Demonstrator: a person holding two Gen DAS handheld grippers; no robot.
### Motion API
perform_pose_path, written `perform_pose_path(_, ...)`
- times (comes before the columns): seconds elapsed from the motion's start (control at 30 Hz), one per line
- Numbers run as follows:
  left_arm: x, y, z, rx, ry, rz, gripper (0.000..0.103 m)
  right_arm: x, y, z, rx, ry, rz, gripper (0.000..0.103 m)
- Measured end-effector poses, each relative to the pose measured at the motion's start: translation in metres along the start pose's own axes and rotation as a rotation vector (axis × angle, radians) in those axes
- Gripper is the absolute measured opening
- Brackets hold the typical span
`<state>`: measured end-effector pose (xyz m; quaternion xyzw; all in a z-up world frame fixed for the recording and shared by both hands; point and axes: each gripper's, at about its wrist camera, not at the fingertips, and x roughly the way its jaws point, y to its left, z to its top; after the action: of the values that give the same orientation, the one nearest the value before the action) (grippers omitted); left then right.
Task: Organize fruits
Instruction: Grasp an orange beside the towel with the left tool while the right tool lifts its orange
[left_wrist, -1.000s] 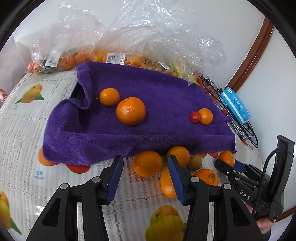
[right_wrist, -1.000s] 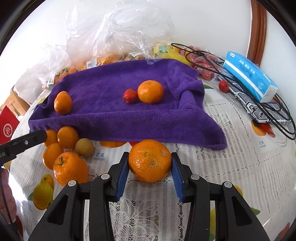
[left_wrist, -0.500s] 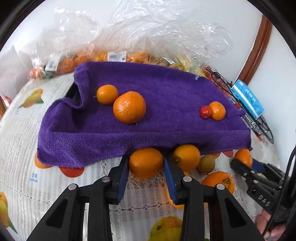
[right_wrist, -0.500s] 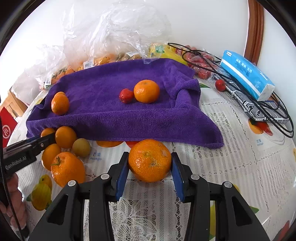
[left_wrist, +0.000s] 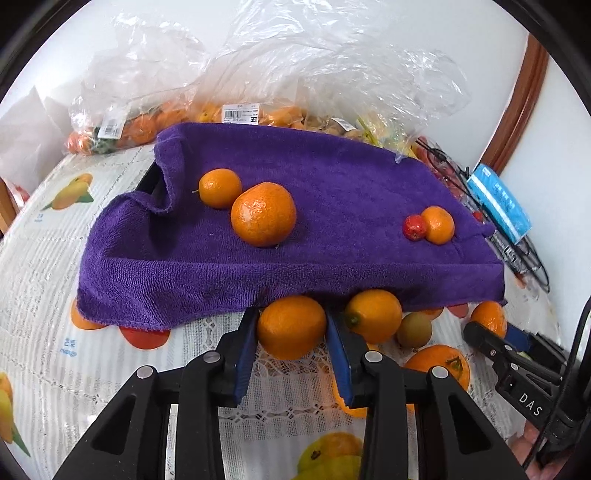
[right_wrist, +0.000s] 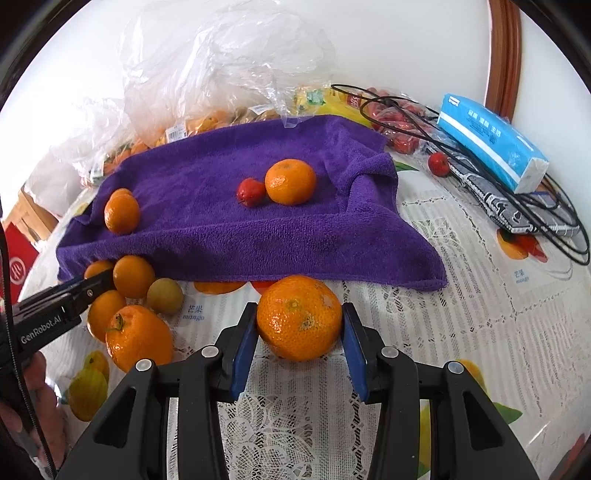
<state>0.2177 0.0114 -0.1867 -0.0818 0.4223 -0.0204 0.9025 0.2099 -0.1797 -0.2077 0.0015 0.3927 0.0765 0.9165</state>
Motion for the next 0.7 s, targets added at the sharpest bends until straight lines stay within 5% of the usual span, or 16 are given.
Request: perform_pose_path(0.7, -0.014, 0.000, 0.000, -0.031, -0.004, -0.080, 0.034, -0.004, -0.004, -0.001, 0.013, -0.026, 0.050, 0.043)
